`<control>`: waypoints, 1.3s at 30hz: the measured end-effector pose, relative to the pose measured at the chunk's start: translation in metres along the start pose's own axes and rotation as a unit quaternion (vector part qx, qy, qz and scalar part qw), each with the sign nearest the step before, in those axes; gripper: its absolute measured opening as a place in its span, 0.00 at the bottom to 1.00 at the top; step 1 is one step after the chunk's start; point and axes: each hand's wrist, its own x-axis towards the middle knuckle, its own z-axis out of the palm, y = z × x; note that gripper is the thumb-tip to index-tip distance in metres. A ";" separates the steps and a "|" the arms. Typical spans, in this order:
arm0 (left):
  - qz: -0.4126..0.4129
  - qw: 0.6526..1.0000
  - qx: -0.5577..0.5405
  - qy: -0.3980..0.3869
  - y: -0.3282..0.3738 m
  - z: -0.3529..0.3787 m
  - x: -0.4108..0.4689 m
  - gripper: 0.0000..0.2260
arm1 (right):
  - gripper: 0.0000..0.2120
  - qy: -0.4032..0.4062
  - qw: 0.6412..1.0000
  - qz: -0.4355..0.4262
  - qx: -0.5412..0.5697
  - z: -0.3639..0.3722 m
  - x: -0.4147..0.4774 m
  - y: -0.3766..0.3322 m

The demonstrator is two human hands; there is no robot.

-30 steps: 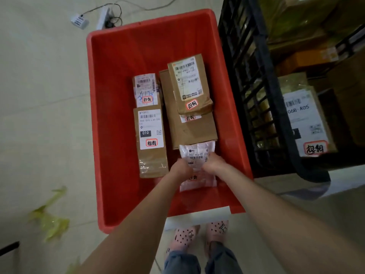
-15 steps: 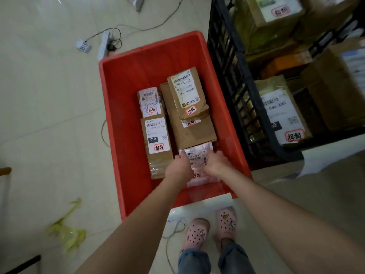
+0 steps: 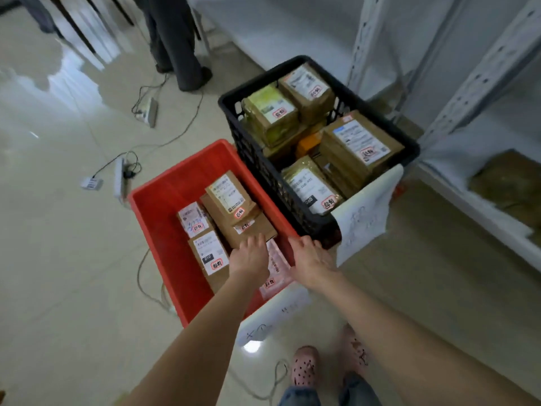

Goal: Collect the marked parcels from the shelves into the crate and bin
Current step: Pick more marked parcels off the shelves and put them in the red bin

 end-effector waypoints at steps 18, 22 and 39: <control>0.313 0.942 0.108 0.055 0.348 -0.048 -0.096 0.33 | 0.30 0.135 0.939 0.286 0.134 -0.044 -0.229 0.296; 0.351 0.924 0.143 0.057 0.434 -0.034 -0.130 0.35 | 0.29 0.160 0.922 0.314 0.162 -0.033 -0.281 0.370; 0.441 0.877 0.189 0.038 0.711 0.038 -0.163 0.36 | 0.31 0.204 0.854 0.423 0.223 0.000 -0.365 0.622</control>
